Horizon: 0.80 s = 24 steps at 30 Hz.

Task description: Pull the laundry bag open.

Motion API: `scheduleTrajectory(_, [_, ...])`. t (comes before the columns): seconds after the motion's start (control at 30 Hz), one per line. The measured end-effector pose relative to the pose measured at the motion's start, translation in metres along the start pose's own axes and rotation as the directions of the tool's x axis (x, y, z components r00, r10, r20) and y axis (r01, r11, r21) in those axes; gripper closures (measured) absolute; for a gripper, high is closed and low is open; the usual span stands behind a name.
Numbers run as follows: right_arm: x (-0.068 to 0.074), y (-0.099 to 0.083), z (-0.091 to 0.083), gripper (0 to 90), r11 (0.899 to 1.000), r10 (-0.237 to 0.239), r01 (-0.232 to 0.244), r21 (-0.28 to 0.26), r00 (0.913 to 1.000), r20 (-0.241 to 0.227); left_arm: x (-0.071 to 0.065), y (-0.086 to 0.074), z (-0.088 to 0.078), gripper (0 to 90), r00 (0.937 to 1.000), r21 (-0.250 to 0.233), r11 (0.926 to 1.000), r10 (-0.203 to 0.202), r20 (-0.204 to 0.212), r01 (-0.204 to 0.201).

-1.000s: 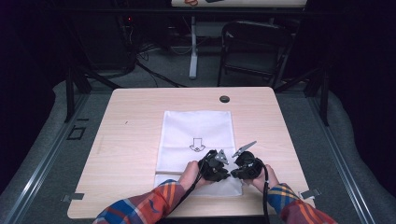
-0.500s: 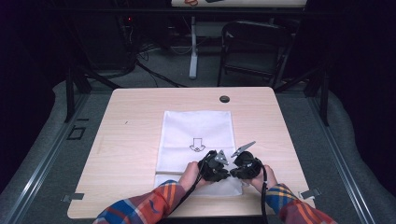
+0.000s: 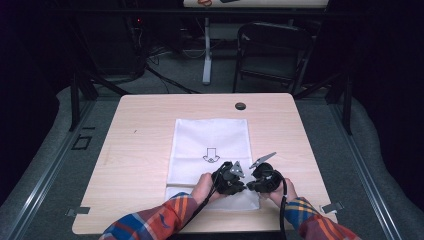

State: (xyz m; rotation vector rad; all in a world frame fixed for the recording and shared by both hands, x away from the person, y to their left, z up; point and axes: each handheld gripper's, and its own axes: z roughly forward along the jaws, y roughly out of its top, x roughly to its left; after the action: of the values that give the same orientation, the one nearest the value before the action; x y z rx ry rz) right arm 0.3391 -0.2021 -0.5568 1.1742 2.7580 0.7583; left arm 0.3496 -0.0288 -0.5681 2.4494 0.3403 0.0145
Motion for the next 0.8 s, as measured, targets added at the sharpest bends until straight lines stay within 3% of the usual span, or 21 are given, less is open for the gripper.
scheduleTrajectory(0.17, [0.0,-0.001,0.0,90.0,1.0,0.011,-0.011,-0.008,0.9999,0.002,0.001,0.0,0.0,81.7,1.0,-0.003,1.0,0.004,0.003,-0.004])
scheduleTrajectory(0.27, [0.001,-0.002,0.002,90.0,0.998,0.045,-0.045,-0.041,0.9989,-0.011,0.001,0.0,0.0,81.7,1.0,0.001,1.0,0.008,-0.001,-0.008])
scheduleTrajectory(0.33, [0.001,-0.002,0.002,90.0,0.998,0.05,-0.05,-0.038,0.9987,-0.011,0.001,0.0,0.0,81.7,0.9999,0.005,0.9999,0.012,-0.001,-0.012])
scheduleTrajectory(0.4, [-0.002,-0.002,0.0,90.0,1.0,0.026,-0.026,-0.009,0.9997,-0.003,0.002,-0.001,-0.001,81.7,0.9999,0.006,0.9999,0.014,0.0,-0.014])
scheduleTrajectory(0.57, [-0.001,-0.003,0.001,90.0,0.999,0.047,-0.047,-0.026,0.9989,-0.005,0.002,-0.001,0.0,81.7,0.9999,-0.005,0.9999,0.01,0.01,-0.01])
scheduleTrajectory(0.7, [-0.001,-0.003,0.0,90.0,0.998,0.05,-0.051,-0.022,0.9987,-0.012,0.005,-0.003,-0.004,81.7,0.9996,0.013,0.9995,0.027,-0.002,-0.027])
scheduleTrajectory(0.77, [-0.001,-0.003,0.001,90.0,0.998,0.057,-0.057,-0.026,0.9983,-0.013,0.012,-0.008,-0.007,81.6,0.9993,-0.016,0.9999,-0.004,0.038,0.005])
scheduleTrajectory(0.8, [-0.001,-0.002,0.0,90.0,0.998,0.051,-0.051,-0.021,0.9987,-0.006,0.012,-0.009,-0.007,81.6,0.9998,-0.004,1.0,0.001,0.022,-0.001])
